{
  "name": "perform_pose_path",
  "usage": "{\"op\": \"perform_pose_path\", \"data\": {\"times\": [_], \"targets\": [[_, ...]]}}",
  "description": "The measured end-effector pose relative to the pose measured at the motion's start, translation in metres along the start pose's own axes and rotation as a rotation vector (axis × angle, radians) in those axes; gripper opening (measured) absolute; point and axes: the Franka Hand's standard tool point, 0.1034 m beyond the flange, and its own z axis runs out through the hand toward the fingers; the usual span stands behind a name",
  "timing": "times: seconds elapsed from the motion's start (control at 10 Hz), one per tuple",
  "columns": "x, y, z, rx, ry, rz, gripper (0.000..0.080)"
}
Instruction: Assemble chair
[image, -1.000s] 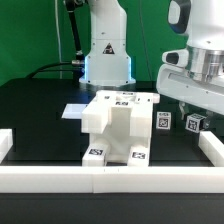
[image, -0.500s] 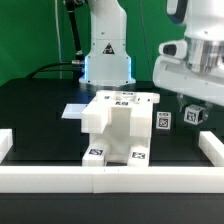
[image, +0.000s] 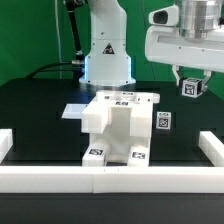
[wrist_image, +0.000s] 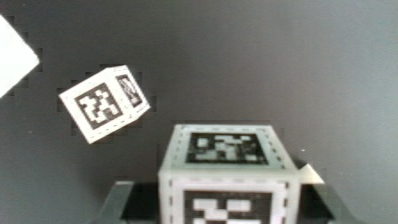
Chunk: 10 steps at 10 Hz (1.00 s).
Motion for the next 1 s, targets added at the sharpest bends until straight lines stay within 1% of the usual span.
{"op": "perform_pose_path", "data": {"times": [0.5,0.6,0.7,0.8,0.9,1.0], "targets": [[0.001,0.001,0.000,-0.003,-0.002,-0.011,0.0288],[0.012,0.004,-0.016,-0.016,-0.024,-0.102,0.0288],[0.031,0.000,-0.036,0.003,-0.026,-0.119,0.0288],[0.041,-0.004,-0.043,0.006,-0.031,-0.115,0.0288],[0.046,-0.006,-0.046,0.001,-0.039,-0.108,0.0288],[0.046,-0.006,-0.045,0.001,-0.036,-0.109,0.0288]]}}
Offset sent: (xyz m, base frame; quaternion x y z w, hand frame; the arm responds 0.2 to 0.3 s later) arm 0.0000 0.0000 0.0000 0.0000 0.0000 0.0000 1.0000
